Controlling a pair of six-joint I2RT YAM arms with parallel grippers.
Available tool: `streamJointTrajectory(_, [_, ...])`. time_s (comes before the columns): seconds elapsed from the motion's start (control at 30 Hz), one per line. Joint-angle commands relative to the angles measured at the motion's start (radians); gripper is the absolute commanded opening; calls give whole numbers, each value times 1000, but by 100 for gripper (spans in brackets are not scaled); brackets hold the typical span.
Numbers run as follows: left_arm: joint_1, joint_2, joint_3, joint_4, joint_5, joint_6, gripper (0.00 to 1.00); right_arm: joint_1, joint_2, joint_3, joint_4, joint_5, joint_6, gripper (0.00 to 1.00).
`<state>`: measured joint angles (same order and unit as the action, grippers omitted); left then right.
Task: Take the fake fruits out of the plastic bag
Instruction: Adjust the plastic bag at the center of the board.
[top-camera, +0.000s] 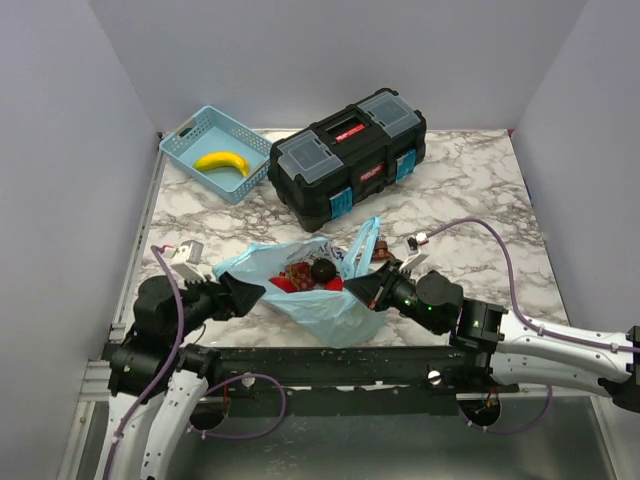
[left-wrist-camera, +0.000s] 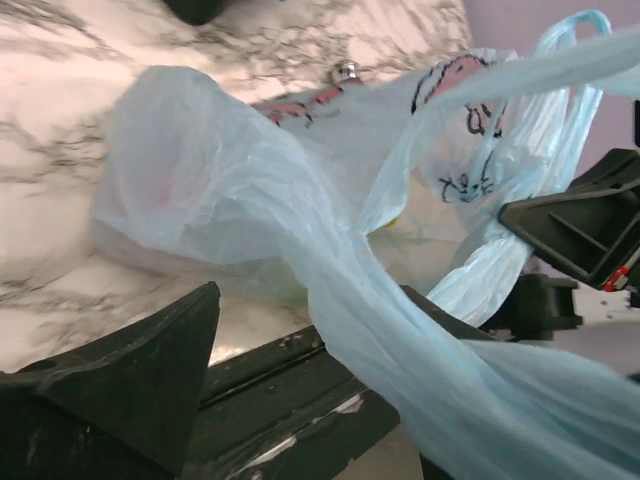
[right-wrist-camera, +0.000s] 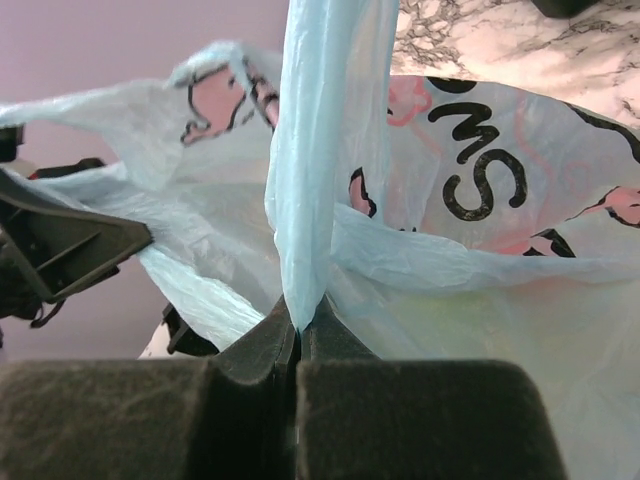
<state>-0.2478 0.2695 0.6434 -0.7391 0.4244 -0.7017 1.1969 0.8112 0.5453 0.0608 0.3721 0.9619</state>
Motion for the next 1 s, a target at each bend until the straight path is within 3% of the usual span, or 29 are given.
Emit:
streamJointTrajectory(0.0, [5, -55, 180, -246, -251, 92, 73, 1, -2, 32, 2, 14, -34, 1])
streamJointTrajectory(0.1, [3, -26, 280, -294, -310, 98, 79, 1, -4, 40, -17, 24, -41, 1])
streamJointTrajectory(0.23, [-26, 60, 298, -193, -68, 117, 82, 0, -7, 62, -48, 27, -57, 1])
streamJointTrajectory(0.43, [-32, 151, 196, 6, 271, -31, 81, 0, 26, 104, -59, 18, -92, 1])
streamJointTrajectory(0.6, [-39, 177, 179, 26, 284, 29, 80, 0, 57, 148, -88, 72, -119, 1])
streamJointTrajectory(0.7, [-39, 244, 174, 118, 307, 26, 67, 1, 115, 237, -134, 154, -156, 1])
streamJointTrajectory(0.8, [-38, 338, 184, 277, 314, -12, 44, -1, 207, 378, -221, 255, -202, 1])
streamJointTrajectory(0.97, [-41, 577, 336, 402, 342, -3, 15, -57, 263, 529, -341, 323, -253, 1])
